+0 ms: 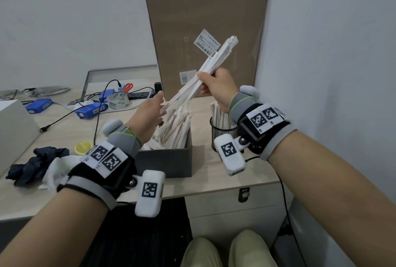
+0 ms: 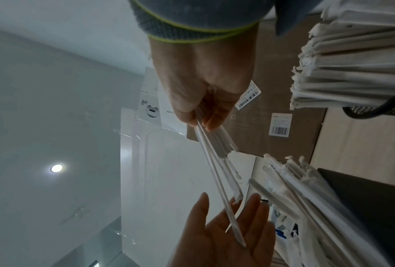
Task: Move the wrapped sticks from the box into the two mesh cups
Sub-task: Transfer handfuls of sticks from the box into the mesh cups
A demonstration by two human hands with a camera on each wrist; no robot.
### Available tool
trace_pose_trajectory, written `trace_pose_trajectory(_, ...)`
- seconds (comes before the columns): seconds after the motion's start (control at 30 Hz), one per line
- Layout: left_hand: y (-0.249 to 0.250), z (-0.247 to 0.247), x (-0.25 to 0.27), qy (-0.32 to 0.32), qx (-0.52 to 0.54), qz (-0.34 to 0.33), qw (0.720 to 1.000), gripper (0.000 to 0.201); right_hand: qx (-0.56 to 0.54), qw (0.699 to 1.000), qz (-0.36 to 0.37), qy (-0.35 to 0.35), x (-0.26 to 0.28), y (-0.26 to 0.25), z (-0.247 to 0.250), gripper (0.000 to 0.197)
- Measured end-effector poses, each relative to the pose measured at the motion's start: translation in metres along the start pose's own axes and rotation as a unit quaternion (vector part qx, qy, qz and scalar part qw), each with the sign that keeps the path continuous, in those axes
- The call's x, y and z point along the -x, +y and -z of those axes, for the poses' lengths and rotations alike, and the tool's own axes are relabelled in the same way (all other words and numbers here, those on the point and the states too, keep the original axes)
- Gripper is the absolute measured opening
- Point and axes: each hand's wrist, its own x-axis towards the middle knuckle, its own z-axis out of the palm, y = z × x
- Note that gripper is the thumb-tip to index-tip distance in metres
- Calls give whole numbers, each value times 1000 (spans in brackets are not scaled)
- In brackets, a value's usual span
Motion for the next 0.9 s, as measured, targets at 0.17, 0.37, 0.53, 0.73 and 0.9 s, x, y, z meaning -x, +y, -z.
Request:
trace_pose_trajectory(0.17, 5, -12, -4, -17, 123, 56, 991, 32, -40, 999, -11, 29, -1, -1, -6, 16)
trace_pose_trajectory(0.37, 1, -9, -8, -52, 94, 51, 993, 27, -53, 997, -47, 18, -4, 5, -14, 15)
trace_pose_trajectory(0.53, -1, 7, -8, -109, -90, -18, 990, 38, -74, 995, -71, -8, -6, 11, -12, 12)
trace_pose_trajectory(0.73, -4, 11, -5, -121, -206, -63, 969, 27, -109, 989, -84, -46, -6, 7, -7, 12)
trace_pose_trajectory(0.9, -7, 18, -10, -129, -175, -53, 975, 35, -108, 990, -82, -43, -9, 9, -3, 11)
